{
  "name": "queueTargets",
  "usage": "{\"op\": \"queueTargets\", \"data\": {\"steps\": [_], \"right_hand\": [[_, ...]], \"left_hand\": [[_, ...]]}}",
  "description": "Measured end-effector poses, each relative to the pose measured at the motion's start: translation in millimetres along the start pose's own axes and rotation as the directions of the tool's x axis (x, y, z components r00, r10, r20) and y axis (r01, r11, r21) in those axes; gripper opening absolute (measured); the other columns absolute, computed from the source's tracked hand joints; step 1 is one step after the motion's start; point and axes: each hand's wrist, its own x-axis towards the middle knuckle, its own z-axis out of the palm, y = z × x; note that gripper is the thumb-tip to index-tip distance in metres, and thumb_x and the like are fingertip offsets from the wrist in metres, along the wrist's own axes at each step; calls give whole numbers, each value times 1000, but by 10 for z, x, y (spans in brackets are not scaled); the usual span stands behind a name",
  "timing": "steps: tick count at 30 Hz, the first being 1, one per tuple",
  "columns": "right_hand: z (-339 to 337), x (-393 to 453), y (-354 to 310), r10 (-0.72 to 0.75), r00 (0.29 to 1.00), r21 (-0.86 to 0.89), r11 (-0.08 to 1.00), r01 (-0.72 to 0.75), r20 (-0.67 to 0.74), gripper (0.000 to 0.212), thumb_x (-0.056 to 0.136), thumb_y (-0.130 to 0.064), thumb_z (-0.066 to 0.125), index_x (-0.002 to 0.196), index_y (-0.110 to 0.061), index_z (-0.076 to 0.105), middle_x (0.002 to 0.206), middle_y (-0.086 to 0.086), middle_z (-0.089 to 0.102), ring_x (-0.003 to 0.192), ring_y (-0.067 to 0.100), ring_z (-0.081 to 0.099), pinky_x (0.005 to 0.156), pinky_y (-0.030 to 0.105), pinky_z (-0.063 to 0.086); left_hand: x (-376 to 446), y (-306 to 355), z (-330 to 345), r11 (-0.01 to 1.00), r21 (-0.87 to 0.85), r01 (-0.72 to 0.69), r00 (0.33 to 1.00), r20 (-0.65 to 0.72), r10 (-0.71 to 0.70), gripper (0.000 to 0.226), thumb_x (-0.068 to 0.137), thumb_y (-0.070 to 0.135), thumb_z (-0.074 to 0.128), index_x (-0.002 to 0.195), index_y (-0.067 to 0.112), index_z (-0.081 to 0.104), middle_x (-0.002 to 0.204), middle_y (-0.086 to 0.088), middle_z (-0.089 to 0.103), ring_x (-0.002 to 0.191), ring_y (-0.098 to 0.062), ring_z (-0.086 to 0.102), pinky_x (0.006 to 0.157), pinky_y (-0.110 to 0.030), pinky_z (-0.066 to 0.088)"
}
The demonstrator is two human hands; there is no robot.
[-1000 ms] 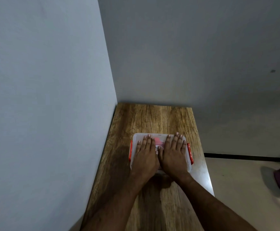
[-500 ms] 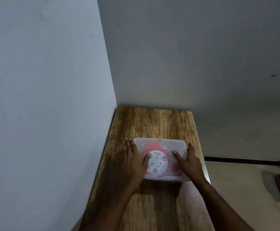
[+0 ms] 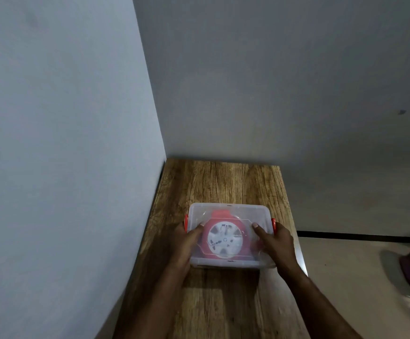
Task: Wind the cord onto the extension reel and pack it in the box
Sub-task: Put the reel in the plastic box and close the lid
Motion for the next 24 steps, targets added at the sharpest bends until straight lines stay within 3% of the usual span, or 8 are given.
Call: {"op": "queueTargets", "data": {"steps": [4,8,12,15,19,24], "right_hand": [[20,207,-180,-37,999,22,999,37,6,31,82,-36,75,105,-15,68,87,2,75,70,16,73,57,30,58],[58,533,-371,-68,997,19,997,69,-31,36,81,-39,76,106,-13,68,88,2,75,73,13,72,54,20,53],[117,915,-545,-77,996,32,996,79,-48,41,80,-41,77,107,-12,68,90,3,75,76,16,73,58,26,57],[160,1212,-653,-78,995,19,997,80,-65,42,80,-45,75,108,-14,68,90,1,74,74,16,73,63,33,60],[251,1569,-701,-94,995,41,995,95,-34,46,80,-48,75,112,-16,66,96,2,74,79,17,73,66,37,61],[410,1962,-687,-119,993,47,992,119,10,46,83,-44,73,117,-13,65,101,5,73,84,19,73,67,39,62]], "left_hand": [[164,215,6,999,-15,-28,999,30,28,20,94,26,72,112,19,68,95,3,74,83,-11,71,58,-19,52],[486,518,71,998,-42,-49,997,61,51,28,94,24,72,120,20,64,98,5,70,88,-12,67,64,-26,51],[843,839,156,999,-18,-50,996,73,51,27,95,26,70,117,21,56,95,8,64,82,-8,60,59,-23,45],[1124,1019,228,999,4,-34,997,66,34,29,95,28,70,119,17,56,106,2,64,84,-11,59,61,-22,44],[1483,1171,317,999,52,-13,999,42,11,25,94,30,71,110,16,58,100,1,65,77,-9,56,59,-23,42],[1919,1217,376,998,62,16,1000,-12,-15,38,90,28,73,122,9,66,113,-7,72,93,-23,66,70,-30,51]]}}
